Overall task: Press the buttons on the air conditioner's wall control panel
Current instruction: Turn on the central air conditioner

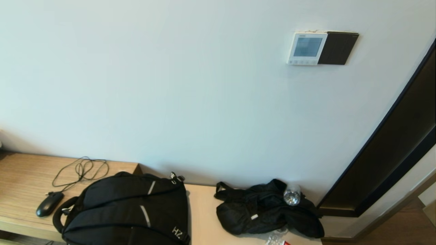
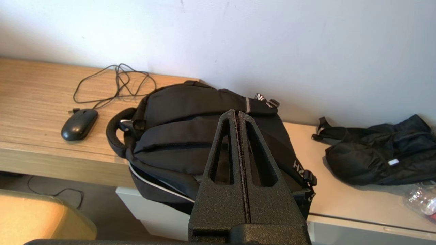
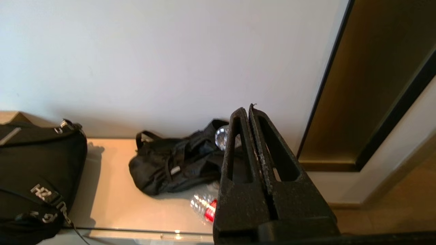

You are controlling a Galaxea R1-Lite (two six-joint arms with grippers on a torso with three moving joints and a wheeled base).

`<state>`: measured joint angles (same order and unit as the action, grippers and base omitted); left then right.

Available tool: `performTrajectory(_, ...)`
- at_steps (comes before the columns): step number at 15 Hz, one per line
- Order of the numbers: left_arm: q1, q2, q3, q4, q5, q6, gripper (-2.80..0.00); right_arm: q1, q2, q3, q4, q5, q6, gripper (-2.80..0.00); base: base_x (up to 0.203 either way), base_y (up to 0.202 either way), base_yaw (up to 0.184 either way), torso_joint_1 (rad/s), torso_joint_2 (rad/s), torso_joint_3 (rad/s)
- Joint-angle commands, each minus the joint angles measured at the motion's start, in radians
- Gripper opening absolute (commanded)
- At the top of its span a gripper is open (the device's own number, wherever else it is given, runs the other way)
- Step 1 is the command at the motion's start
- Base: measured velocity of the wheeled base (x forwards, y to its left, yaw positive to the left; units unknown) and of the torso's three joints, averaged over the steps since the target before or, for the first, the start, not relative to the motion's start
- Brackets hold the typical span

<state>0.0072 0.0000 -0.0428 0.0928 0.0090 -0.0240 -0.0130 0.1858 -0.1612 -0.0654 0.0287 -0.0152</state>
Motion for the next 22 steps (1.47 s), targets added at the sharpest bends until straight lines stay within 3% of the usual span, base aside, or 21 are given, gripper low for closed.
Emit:
performTrajectory(1, 0.000, 0.000, 0.000, 0.001, 0.000, -0.001, -2.80, 0.001, 0.243, -0.079, -0.084, 0.003, -0.008, -2.80, 0.000, 0.000, 0.000, 0.000, 0.00, 0.000)
performTrajectory(11, 0.000, 0.000, 0.000, 0.001, 0.000, -0.001, -2.80, 0.038, 0.910, -0.503, -0.382, -0.005, -0.019, -2.80, 0.000, 0.000, 0.000, 0.000, 0.00, 0.000)
performTrajectory(22, 0.000, -0.001, 0.000, 0.001, 0.000, -0.001, -2.80, 0.037, 1.389, -0.946, -0.479, -0.030, -0.044, -2.80, 0.000, 0.000, 0.000, 0.000, 0.00, 0.000)
